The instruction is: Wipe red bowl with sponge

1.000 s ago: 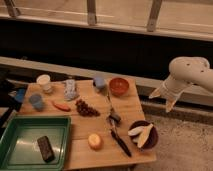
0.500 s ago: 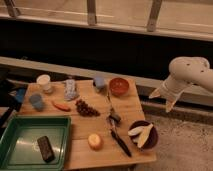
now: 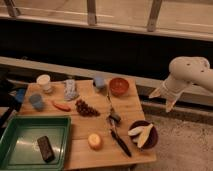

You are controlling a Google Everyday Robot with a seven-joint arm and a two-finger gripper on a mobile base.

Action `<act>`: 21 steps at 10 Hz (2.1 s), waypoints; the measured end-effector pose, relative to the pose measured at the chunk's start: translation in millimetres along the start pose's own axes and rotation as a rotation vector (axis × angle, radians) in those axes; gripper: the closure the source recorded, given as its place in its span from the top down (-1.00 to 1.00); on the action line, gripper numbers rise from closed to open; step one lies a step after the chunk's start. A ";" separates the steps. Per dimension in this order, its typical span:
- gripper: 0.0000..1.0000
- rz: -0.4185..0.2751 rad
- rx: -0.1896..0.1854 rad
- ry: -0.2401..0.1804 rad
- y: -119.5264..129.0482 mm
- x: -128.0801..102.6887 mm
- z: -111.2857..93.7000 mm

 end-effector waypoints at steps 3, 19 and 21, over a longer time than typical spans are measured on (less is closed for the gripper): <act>0.36 -0.046 -0.077 -0.060 32.9 -5.7 -10.8; 0.36 -0.430 -0.176 -0.102 179.1 72.4 -30.8; 0.36 -0.456 -0.173 -0.100 175.1 65.3 -21.8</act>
